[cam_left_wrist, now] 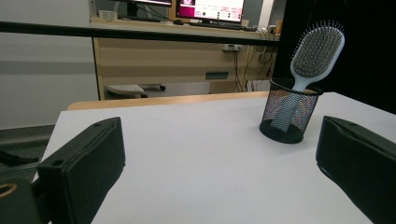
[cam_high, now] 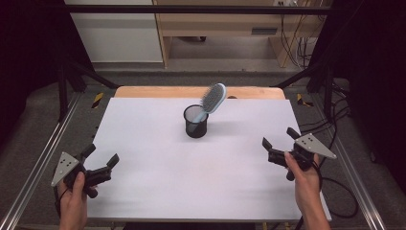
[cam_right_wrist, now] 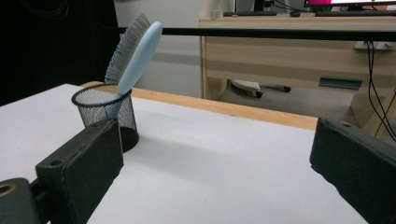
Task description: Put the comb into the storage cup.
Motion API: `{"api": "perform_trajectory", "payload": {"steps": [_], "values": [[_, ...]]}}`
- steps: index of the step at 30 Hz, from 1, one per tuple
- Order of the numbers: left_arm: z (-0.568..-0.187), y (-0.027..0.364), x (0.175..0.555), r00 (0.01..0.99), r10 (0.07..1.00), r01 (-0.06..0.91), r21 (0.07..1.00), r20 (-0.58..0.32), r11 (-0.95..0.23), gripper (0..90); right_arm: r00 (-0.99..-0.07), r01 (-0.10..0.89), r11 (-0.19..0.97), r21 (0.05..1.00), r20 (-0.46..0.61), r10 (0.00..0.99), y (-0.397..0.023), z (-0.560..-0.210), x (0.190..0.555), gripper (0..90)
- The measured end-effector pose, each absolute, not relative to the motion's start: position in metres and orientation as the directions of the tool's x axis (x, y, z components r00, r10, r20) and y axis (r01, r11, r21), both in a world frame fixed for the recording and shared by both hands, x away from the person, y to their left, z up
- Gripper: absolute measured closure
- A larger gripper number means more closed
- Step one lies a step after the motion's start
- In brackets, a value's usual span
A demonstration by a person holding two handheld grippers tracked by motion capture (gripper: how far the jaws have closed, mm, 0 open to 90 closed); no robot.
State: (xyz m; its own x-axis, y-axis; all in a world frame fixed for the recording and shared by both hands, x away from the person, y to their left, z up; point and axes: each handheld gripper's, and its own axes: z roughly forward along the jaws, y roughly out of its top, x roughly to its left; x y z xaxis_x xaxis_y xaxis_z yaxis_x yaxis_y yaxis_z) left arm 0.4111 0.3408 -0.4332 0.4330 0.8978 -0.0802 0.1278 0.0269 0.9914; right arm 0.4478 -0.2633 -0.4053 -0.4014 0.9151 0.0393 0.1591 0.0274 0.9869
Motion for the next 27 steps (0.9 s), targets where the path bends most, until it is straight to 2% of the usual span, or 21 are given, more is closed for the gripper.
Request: {"api": "perform_trajectory", "payload": {"steps": [27], "values": [[-0.434,0.341,0.411,0.447,0.888,0.126,0.99,-0.108,0.057,1.7,-0.422,0.174,0.046,0.984,0.033,0.906,-0.262,-0.447,0.431,2.7]]}}
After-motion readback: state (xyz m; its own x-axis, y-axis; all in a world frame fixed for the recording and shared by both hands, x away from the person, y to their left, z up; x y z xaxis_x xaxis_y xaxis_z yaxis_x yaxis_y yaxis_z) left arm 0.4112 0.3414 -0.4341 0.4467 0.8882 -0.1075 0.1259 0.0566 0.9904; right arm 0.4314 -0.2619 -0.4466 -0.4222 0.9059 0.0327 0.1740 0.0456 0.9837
